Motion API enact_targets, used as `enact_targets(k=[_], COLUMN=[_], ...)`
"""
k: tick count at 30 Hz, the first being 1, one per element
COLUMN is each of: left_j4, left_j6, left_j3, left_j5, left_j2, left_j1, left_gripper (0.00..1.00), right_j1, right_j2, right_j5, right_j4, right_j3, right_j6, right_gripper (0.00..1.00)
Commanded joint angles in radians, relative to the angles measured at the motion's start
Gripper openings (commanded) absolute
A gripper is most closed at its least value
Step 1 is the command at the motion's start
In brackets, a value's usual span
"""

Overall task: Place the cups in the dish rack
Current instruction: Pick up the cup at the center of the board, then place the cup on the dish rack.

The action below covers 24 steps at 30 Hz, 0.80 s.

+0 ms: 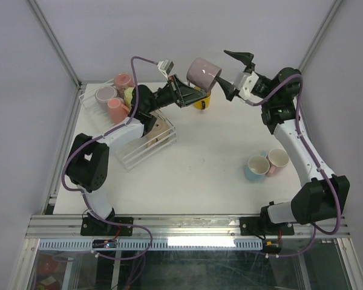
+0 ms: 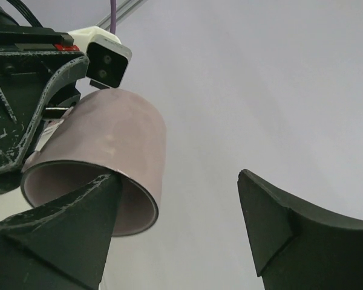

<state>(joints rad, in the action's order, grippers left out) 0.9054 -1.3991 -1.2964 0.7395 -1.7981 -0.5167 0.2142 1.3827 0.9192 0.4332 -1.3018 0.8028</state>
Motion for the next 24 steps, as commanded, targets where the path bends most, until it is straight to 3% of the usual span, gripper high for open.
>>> enact_targets(k=[1, 6, 12, 24], left_j4=[0.116, -0.017, -0.392, -1.152], left_j6=[0.083, 0.163, 0.368, 0.744], left_j3=[0.051, 0.126, 0.147, 0.033], left_j5=[-0.077, -0.097, -0.155, -0.516], left_j2=[0.141, 0.238, 0.399, 0.601], left_j1=[0.055, 0.110, 0.166, 0.210], left_gripper=[0.00, 0.00, 0.00, 0.00], right_j1=[0.005, 0.005, 0.004, -0.041], right_j2=[-0.061, -0.077, -0.092, -0.056], right_j5=[-0.028, -0.038, -0.073, -0.093], right_j4=[0.050, 0.041, -0.006, -0.374], right_j3=[0.012, 0.034, 0.056, 0.023], right_j6=[-0.016, -0.031, -0.088, -0.221], right_gripper=[0.81, 0.84, 0.87, 0.92])
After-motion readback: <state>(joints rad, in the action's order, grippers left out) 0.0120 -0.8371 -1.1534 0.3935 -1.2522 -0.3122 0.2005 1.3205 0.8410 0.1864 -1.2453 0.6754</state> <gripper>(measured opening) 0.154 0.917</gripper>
